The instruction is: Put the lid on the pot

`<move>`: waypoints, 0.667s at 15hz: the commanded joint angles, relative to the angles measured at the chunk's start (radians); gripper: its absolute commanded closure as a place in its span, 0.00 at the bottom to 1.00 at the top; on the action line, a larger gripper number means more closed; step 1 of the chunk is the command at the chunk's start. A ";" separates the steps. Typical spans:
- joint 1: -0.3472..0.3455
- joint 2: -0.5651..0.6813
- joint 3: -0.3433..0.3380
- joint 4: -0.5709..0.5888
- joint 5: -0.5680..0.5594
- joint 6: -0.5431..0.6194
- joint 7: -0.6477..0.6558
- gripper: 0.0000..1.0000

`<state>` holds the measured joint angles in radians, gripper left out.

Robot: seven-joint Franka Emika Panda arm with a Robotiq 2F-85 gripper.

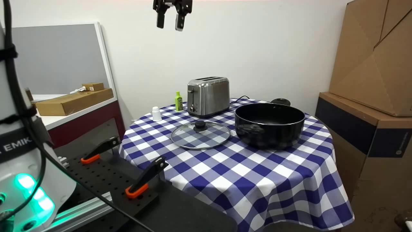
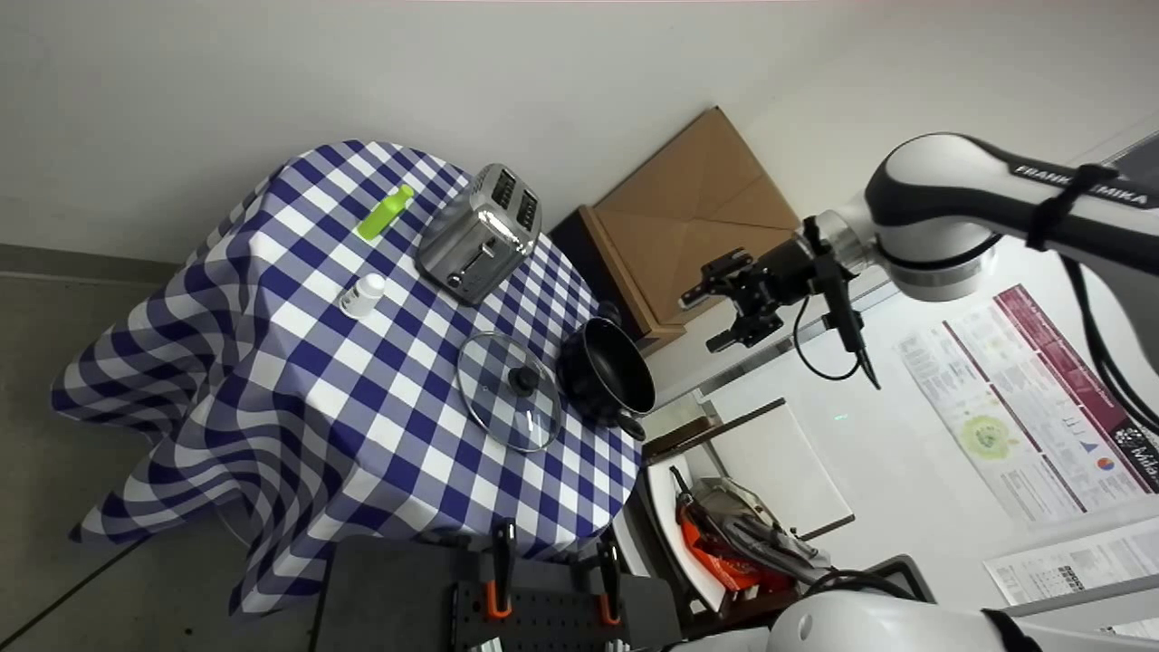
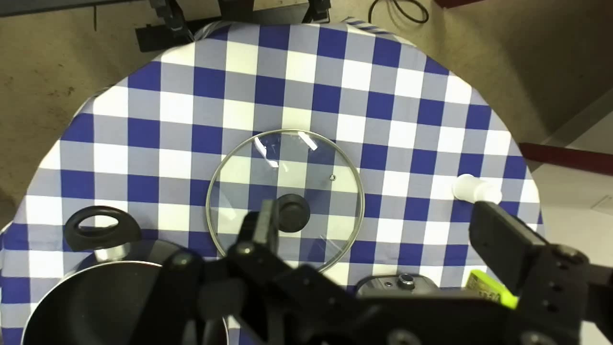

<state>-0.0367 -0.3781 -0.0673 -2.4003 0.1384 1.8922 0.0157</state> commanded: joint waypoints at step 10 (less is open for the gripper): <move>-0.024 0.375 0.028 -0.134 -0.122 0.608 0.123 0.00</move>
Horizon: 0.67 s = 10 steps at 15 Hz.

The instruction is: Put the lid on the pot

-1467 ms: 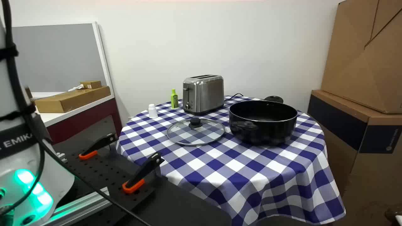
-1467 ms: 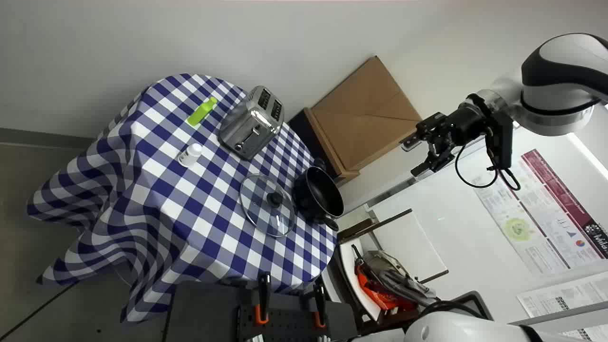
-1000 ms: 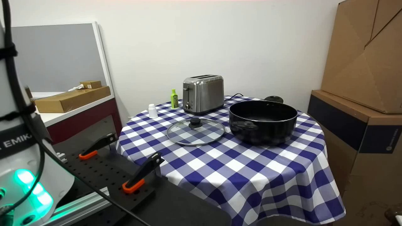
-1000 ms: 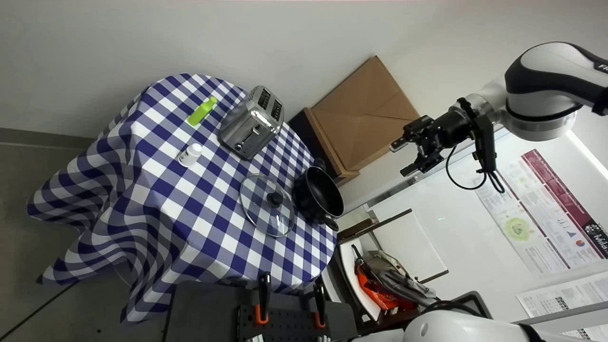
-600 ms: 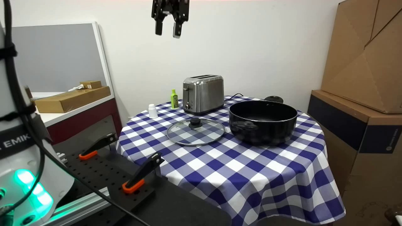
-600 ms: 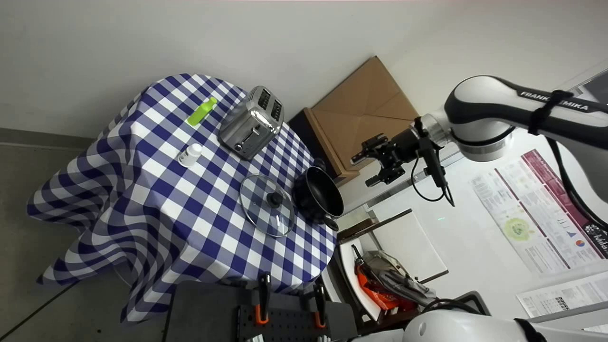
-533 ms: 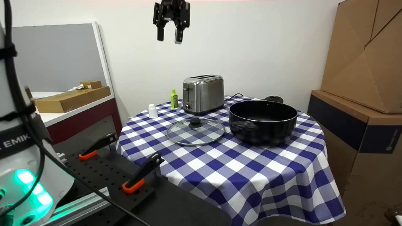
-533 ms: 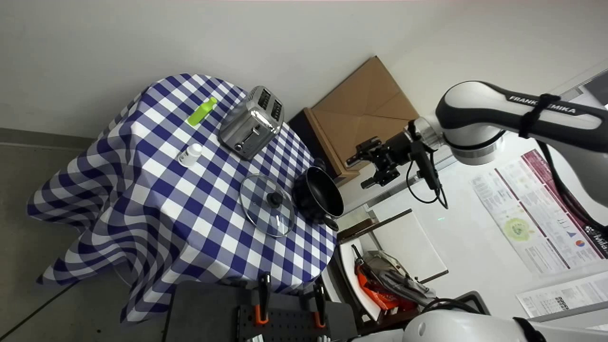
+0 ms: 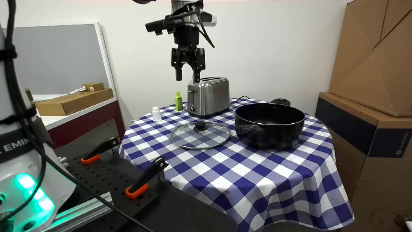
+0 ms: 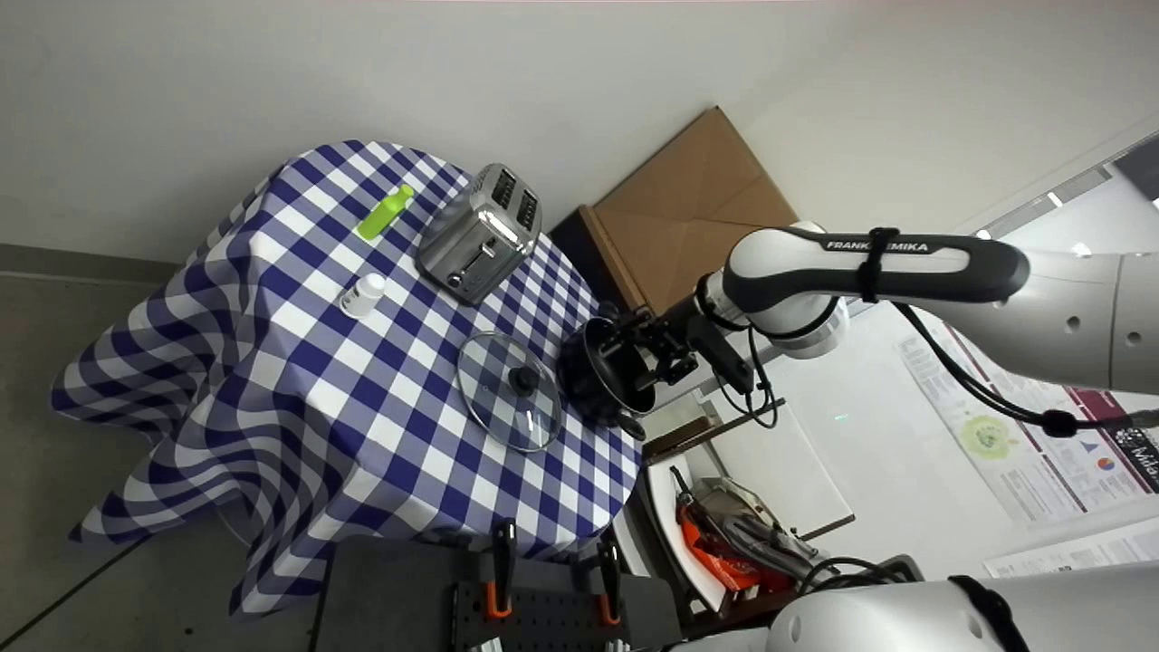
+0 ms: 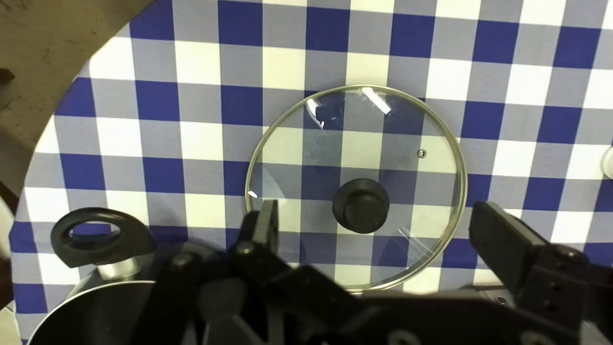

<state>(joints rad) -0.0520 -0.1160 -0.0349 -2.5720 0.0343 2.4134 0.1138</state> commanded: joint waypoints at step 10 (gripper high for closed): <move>-0.007 0.470 -0.004 0.256 0.071 0.144 -0.008 0.00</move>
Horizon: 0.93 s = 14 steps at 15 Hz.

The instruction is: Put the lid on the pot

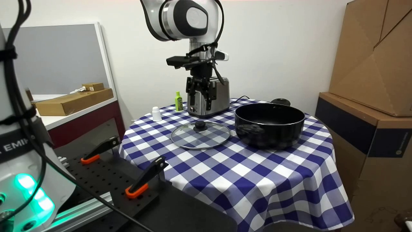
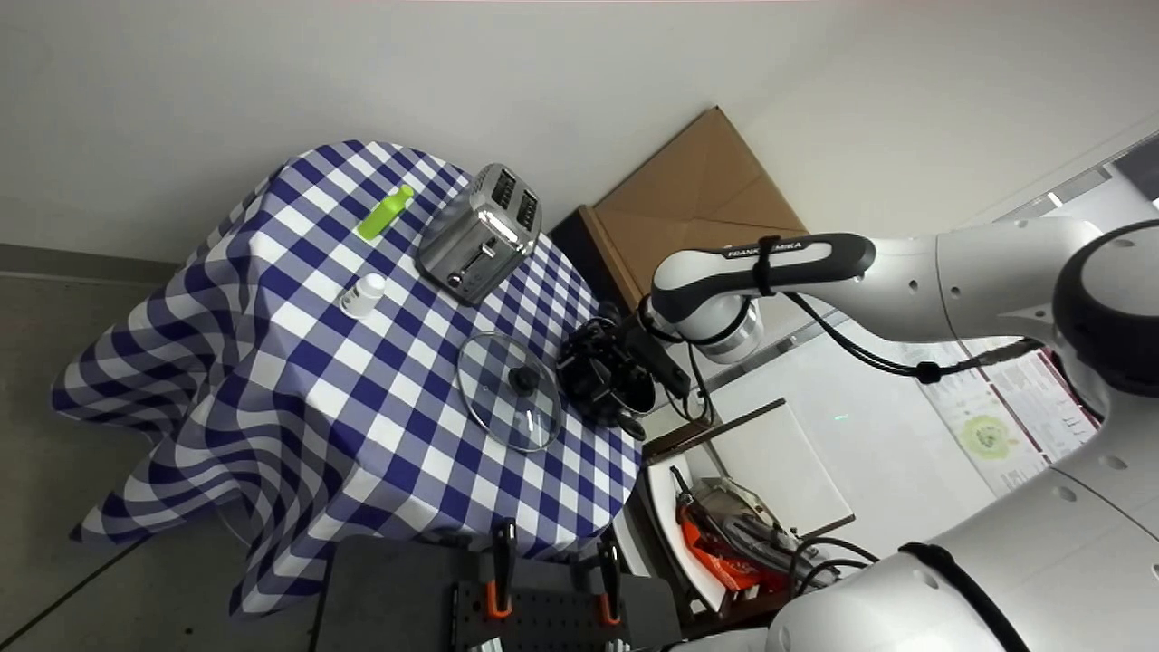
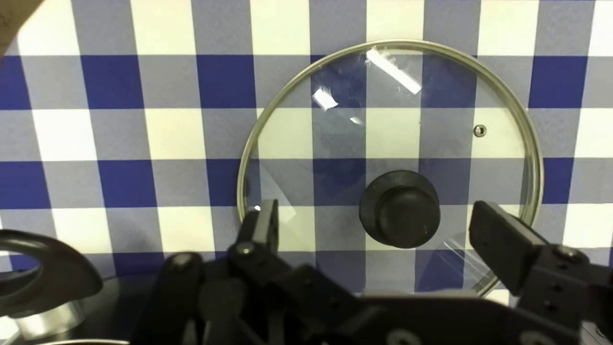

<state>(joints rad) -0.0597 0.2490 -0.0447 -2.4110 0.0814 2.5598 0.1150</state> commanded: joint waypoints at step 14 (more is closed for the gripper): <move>0.086 0.343 0.004 0.286 -0.030 -0.013 0.030 0.26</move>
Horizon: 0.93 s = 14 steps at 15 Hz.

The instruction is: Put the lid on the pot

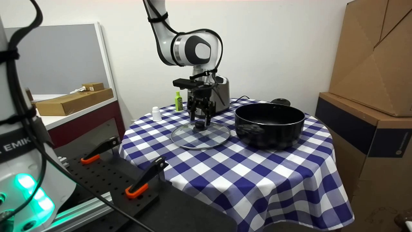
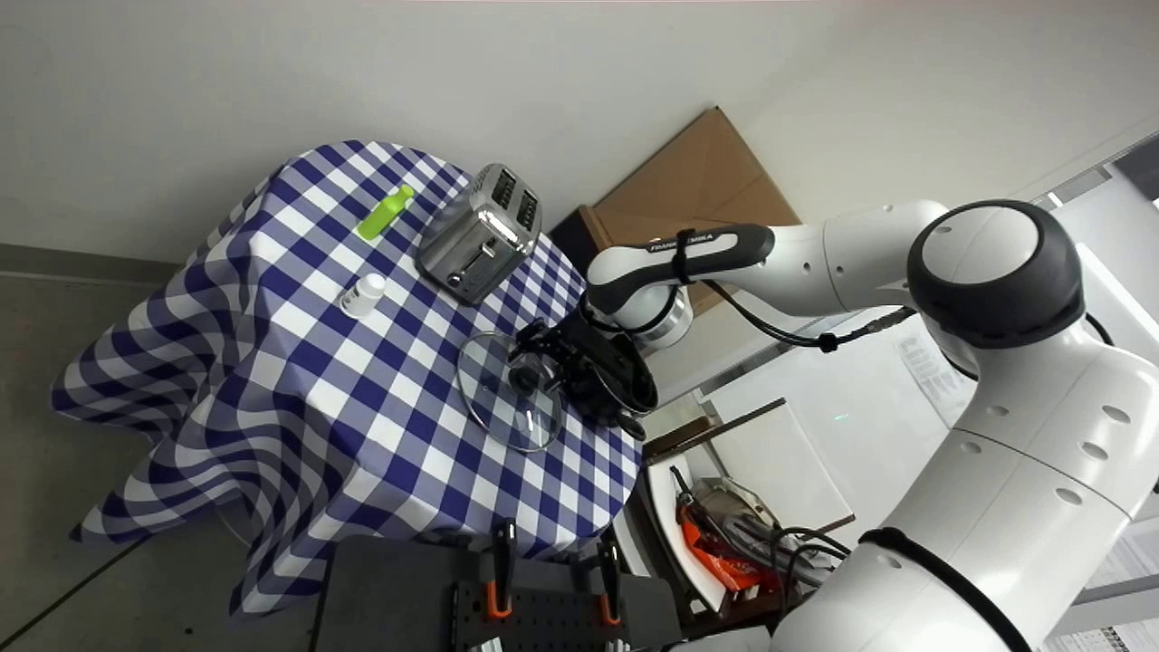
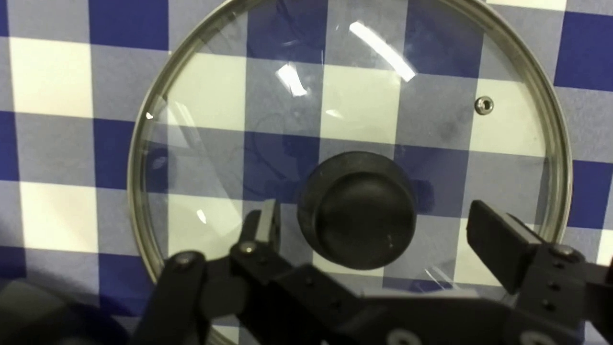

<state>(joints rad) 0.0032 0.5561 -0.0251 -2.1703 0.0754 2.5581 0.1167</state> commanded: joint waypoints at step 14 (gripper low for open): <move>0.024 -0.040 -0.033 0.001 -0.047 -0.079 0.028 0.75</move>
<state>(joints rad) 0.0297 0.5811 -0.0482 -2.1347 0.0371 2.5453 0.1342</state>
